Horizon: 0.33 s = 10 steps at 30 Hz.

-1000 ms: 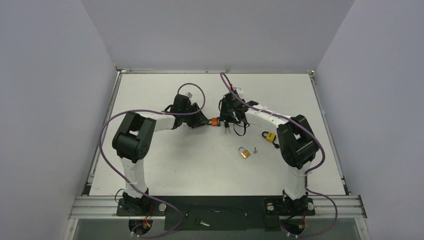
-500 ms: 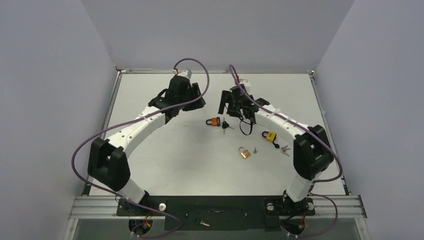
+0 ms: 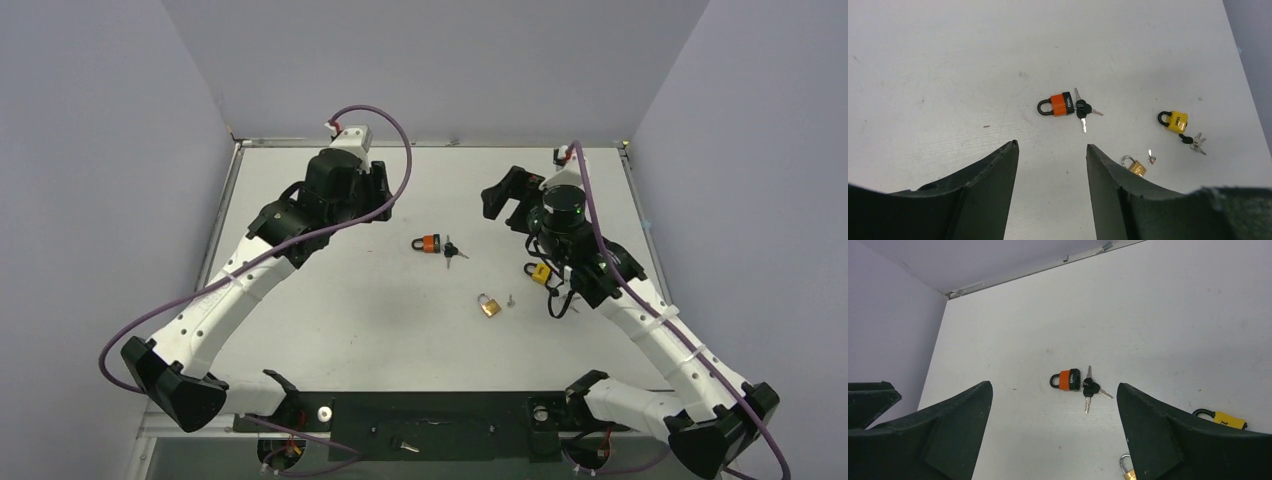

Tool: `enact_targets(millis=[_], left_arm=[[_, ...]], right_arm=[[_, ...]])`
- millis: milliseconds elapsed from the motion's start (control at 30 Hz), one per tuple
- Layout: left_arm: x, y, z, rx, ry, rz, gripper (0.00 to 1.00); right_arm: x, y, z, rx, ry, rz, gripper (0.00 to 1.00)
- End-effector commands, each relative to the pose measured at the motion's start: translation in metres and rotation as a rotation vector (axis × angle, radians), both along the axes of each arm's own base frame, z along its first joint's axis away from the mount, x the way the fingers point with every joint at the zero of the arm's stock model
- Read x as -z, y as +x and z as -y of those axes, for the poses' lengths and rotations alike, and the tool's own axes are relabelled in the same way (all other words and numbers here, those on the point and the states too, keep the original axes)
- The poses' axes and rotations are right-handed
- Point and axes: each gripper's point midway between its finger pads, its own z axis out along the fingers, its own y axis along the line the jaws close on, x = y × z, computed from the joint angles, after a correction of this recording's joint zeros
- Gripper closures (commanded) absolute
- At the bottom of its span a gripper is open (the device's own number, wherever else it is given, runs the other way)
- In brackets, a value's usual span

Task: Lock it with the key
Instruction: Reset both arms

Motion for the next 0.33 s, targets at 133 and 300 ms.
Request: enact_targets(millis=[133,300], left_arm=[[-0.0178,-0.0066,-0.0256,-0.035,0.063,0.071,0.5],[-0.0193,-0.0053,-0.0235,-0.026,0.06,0.081,0.49]], right_arm=[[-0.0121,-0.004,0.0173,0.065,0.01,0.054,0.09],[-0.012,-0.0031,0.0158,0.064,0.019,0.055,0.09]])
